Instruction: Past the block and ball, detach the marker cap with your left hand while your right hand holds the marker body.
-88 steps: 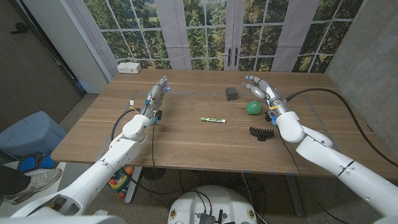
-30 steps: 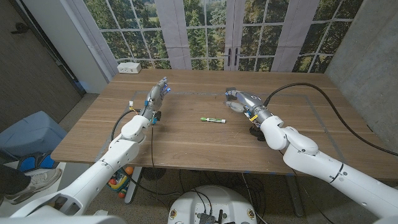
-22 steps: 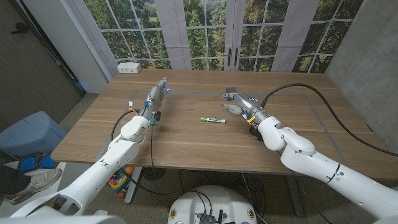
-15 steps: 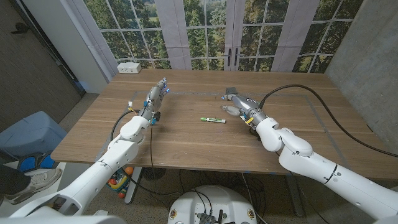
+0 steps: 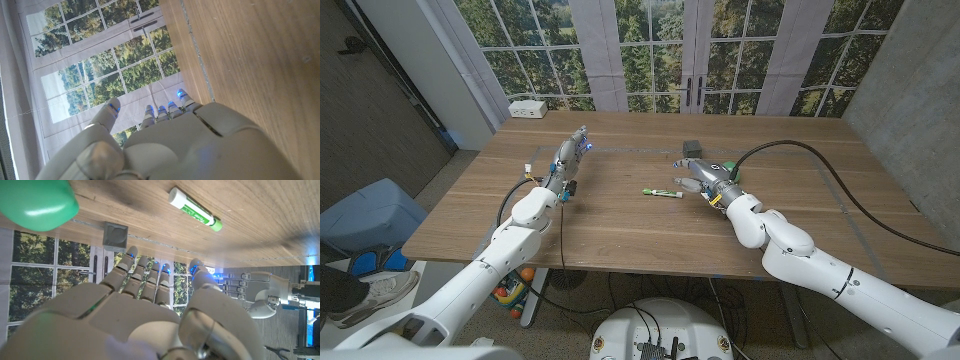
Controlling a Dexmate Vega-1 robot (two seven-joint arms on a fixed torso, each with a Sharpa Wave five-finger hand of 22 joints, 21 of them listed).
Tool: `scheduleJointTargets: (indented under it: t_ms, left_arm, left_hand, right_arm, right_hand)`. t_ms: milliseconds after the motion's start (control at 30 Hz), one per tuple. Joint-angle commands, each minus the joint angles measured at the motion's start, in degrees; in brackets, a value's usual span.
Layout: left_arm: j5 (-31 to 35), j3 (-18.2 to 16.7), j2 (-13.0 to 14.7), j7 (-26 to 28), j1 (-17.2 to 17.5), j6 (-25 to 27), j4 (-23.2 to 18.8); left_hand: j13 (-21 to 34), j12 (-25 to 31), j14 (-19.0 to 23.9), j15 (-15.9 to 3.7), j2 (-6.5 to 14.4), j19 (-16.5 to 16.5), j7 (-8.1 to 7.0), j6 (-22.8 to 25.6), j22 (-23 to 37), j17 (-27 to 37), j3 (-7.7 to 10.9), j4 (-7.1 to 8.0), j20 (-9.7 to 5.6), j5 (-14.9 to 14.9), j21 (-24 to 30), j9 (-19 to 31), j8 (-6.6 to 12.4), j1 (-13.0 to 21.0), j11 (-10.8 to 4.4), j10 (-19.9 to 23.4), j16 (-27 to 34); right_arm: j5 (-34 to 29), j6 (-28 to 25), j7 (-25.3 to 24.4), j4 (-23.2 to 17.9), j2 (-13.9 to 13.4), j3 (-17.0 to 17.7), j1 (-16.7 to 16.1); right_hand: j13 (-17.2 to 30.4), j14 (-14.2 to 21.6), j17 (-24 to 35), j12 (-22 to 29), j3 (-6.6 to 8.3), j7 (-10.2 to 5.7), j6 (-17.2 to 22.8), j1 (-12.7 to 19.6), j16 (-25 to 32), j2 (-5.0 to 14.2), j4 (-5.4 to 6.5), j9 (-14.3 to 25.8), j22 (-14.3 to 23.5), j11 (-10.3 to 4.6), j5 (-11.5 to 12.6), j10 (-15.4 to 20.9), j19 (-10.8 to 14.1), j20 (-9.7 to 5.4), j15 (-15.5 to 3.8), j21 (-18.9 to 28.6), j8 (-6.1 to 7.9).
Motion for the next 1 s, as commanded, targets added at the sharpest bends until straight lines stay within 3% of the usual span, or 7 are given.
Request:
scheduleJointTargets:
  t_ms: [33,467,700,767,1000]
  left_arm:
    - [-0.1,-0.2,0.4,0.2,0.7,0.2,-1.0]
    - [-0.1,-0.3,0.7,0.4,1.1,0.6,-1.7]
    - [0.0,-0.3,0.8,0.4,1.1,0.7,-2.0]
    - [0.0,-0.3,0.8,0.5,1.2,0.7,-2.1]
    - [0.0,-0.3,0.8,0.6,1.3,0.8,-2.2]
  left_hand:
    - [0.3,0.0,0.1,-0.48,1.2,0.2,-0.3,0.2,0.3,0.2,0.21,-0.45,0.0,-0.2,-0.1,0.3,0.29,-0.4,0.16,0.2,0.3]
    - [0.3,0.0,0.1,-0.49,1.3,0.3,-0.37,0.3,0.3,0.2,0.29,-0.5,0.02,-0.1,-0.4,0.3,0.29,-0.5,0.21,0.2,0.3]
    - [0.3,0.0,0.1,-0.51,1.3,0.4,-0.31,0.3,0.3,0.2,0.33,-0.53,0.03,-0.1,-0.5,0.3,0.3,-0.6,0.2,0.2,0.3]
    - [0.3,0.0,0.1,-0.5,1.3,0.4,-0.36,0.4,0.3,0.2,0.35,-0.54,0.04,-0.1,-0.6,0.3,0.31,-0.7,0.28,0.3,0.3]
    - [0.3,0.0,0.1,-0.52,1.3,0.5,-0.38,0.4,0.3,0.2,0.38,-0.55,0.04,-0.1,-0.8,0.3,0.29,-0.8,0.23,0.2,0.3]
  right_arm:
    - [-2.0,-0.8,0.3,1.6,1.0,-1.7,0.3]
    - [-3.5,-1.6,-0.1,3.2,1.9,-2.9,0.4]
    - [-6.1,-2.8,-1.2,4.2,2.8,-4.1,0.6]
    - [-6.3,-2.8,-1.5,4.5,3.0,-4.2,0.6]
    - [-8.3,-2.9,-3.3,5.8,3.6,-5.1,0.7]
  right_hand:
    - [0.2,0.2,0.3,0.3,0.26,-0.13,0.5,1.3,0.5,-0.33,-0.26,0.3,0.1,-0.26,0.4,0.3,0.3,-0.46,-6.17,0.0,0.25]
    - [0.4,0.2,0.4,0.4,0.16,-0.71,1.4,3.5,0.7,-1.54,-0.61,0.3,0.1,-0.8,0.3,0.6,0.9,-0.89,-6.74,0.1,0.51]
    - [0.4,1.4,0.3,0.6,-0.43,-0.39,2.8,7.3,1.2,-4.02,-0.85,0.3,0.0,-0.44,-0.8,1.9,3.0,-0.13,-6.7,0.7,0.85]
    - [0.4,2.6,0.5,0.5,-0.45,-0.69,3.5,9.5,1.9,-4.48,-0.73,0.3,0.1,-0.71,-1.0,2.0,3.9,-0.88,-7.68,1.0,1.05]
    - [0.5,2.9,0.8,1.0,-0.69,-2.0,5.0,13.7,2.3,-6.07,-0.91,0.3,0.1,-1.96,-1.4,3.6,4.9,-1.15,-8.28,1.3,1.53]
